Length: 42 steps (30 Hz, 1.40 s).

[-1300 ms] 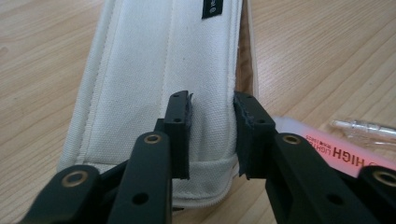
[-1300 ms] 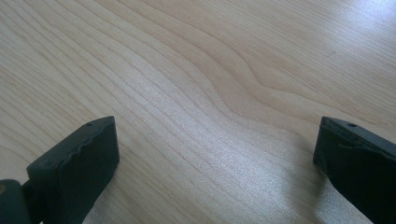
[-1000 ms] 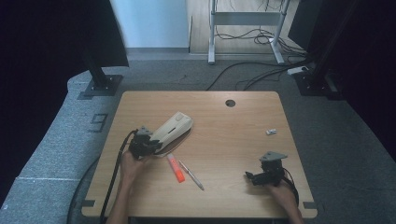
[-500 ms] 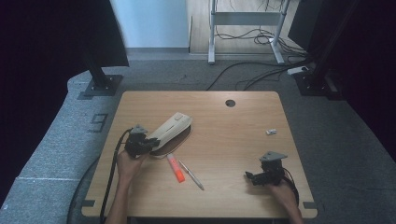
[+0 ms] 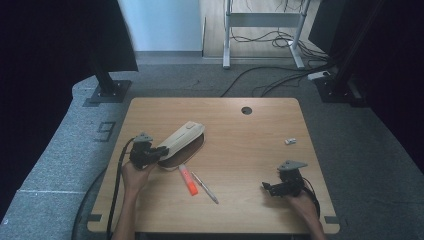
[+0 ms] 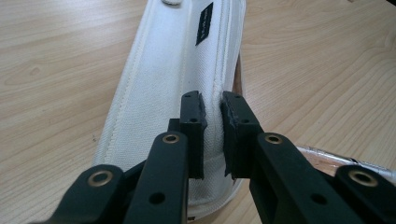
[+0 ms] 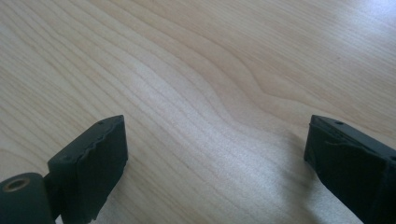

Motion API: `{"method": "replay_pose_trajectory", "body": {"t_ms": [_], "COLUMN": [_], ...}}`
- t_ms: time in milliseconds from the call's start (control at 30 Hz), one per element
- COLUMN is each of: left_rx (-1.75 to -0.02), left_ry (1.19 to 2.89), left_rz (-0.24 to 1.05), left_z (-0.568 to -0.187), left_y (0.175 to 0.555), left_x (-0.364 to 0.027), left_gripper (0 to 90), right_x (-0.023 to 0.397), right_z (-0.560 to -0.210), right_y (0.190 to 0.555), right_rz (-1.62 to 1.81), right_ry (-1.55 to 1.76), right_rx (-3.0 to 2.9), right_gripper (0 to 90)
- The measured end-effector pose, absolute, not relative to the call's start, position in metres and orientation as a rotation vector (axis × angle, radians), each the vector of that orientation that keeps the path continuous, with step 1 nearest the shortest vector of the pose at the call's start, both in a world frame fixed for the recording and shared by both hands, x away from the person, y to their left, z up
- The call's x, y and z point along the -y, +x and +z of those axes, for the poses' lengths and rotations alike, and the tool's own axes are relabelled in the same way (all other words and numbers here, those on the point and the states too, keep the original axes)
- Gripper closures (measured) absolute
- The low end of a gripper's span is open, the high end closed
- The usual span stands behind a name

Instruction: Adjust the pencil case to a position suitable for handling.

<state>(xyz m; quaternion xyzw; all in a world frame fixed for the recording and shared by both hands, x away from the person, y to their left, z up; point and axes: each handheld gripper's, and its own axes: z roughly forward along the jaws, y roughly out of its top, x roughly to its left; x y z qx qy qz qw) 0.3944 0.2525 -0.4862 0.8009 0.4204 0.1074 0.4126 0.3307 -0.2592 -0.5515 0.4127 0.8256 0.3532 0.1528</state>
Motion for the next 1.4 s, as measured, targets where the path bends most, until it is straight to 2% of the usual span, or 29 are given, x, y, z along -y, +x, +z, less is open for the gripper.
{"method": "replay_pose_trajectory", "body": {"t_ms": [600, 1400], "left_rx": [-1.049, -1.039], "left_ry": [2.015, 2.024], "left_rz": [0.282, 0.272], "left_z": [-0.486, -0.486], "left_y": [0.393, 0.393], "left_x": [-0.255, -0.255], "left_gripper": [79.9, 79.5], "right_x": [0.276, 0.307], "right_z": [-0.536, -0.526], "right_y": [0.351, 0.396], "right_rz": [1.041, 0.934], "right_ry": [1.216, 1.332], "right_rx": [-2.329, -2.203], "right_gripper": [9.1, 13.7]}}
